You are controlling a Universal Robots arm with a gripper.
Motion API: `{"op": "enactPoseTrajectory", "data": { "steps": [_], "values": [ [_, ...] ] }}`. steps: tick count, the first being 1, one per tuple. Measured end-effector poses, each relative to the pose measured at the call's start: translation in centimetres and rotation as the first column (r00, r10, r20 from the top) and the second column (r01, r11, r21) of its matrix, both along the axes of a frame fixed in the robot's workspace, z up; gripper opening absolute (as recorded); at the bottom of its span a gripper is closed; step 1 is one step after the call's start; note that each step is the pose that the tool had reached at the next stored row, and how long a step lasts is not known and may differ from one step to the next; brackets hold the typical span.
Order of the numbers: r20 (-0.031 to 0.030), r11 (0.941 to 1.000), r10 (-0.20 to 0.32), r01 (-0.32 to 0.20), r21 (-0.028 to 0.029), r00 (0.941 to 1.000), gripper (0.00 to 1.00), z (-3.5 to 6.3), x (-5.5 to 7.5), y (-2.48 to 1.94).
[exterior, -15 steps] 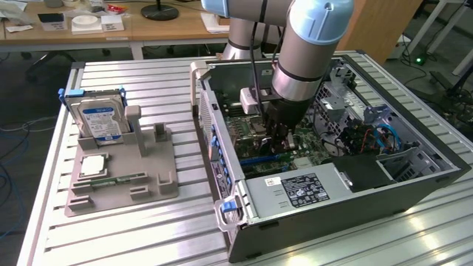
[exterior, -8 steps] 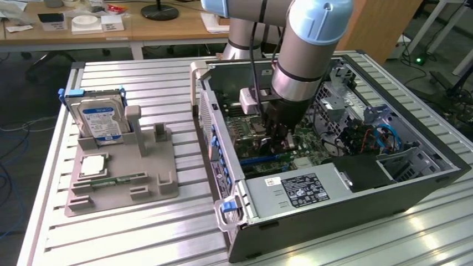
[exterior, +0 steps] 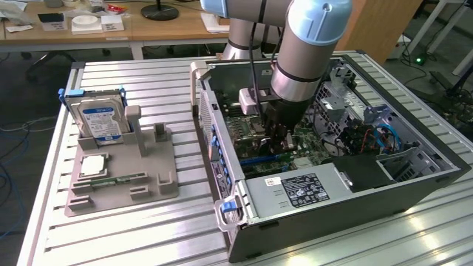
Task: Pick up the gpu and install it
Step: 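Insert the gpu into the slot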
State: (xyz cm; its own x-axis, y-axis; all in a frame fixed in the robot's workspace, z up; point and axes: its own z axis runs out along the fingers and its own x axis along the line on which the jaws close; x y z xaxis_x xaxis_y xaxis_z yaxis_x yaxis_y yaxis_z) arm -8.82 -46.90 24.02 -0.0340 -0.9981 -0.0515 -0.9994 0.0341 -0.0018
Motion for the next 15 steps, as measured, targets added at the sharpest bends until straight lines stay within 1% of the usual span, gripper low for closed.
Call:
{"op": "enactPoseTrajectory", "data": {
  "steps": [6, 12, 15],
  "values": [
    [0.0000, 1.0000, 0.000, 0.000, 0.0000, 1.0000, 0.28, -0.16, -0.16, 0.00],
    [-0.0001, 1.0000, 0.000, 0.000, 0.0001, 1.0000, 0.28, -0.68, -0.24, 0.00],
    [-0.0002, 1.0000, 0.000, 0.000, -0.0002, 1.0000, 0.28, -0.75, -0.33, 0.00]
  ]
}}
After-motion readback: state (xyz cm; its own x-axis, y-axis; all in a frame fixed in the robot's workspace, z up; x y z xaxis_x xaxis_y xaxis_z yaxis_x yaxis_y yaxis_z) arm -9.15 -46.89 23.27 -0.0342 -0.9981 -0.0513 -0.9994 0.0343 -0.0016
